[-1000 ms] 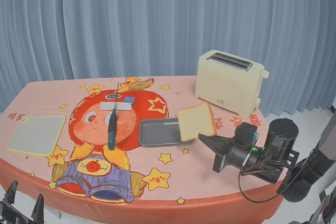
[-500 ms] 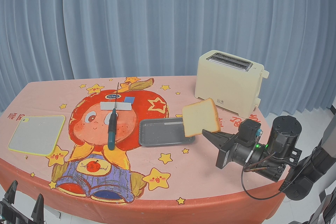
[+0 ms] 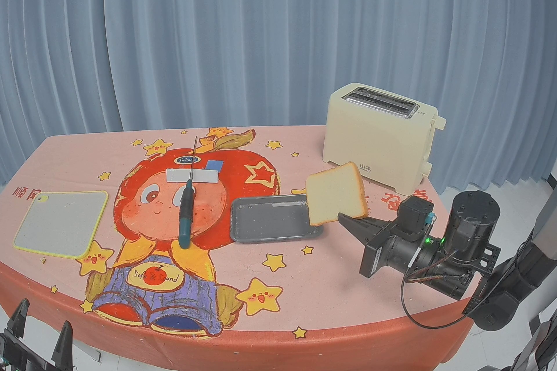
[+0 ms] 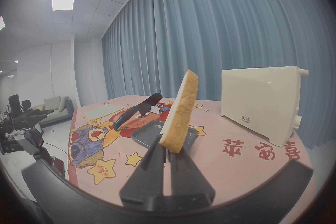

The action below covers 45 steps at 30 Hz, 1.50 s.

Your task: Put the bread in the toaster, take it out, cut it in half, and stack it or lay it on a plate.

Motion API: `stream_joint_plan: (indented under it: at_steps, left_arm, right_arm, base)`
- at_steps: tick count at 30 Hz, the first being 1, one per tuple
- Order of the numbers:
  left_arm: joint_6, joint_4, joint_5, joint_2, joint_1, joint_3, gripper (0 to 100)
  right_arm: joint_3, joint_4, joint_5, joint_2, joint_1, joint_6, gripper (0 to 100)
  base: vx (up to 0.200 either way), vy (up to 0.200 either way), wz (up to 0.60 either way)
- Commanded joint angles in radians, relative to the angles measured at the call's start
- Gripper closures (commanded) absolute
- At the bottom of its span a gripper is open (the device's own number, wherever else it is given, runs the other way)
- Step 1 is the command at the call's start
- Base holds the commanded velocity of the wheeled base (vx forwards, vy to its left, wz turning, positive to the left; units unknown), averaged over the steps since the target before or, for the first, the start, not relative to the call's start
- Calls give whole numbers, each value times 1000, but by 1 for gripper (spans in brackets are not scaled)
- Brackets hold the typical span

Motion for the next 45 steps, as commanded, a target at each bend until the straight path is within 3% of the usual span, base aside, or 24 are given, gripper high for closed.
stream_joint_plan:
  at_steps: [1,12,21,30,39,45]
  left_arm:
    - [0,0,0,-13,0,18,0]
    - [0,-1,0,-13,0,18,0]
    - [0,-1,0,-15,0,18,0]
    - [-2,-1,-1,-13,0,18,0]
    - [0,-1,0,-13,0,18,0]
    - [-2,-1,-1,-13,0,18,0]
  right_arm:
    - [0,-1,-4,0,8,0,100]
    - [-2,-1,-20,6,10,1,100]
    - [-5,-1,-20,4,4,1,100]
    - [-2,-1,-19,-3,-1,0,100]
    - [1,-2,-17,0,4,0,100]
    - [1,-1,-17,0,4,0,100]
  base:
    - [0,0,0]
    - [0,0,0]
    - [0,-200,0]
    - [0,0,0]
    - [0,-200,0]
    - [0,0,0]
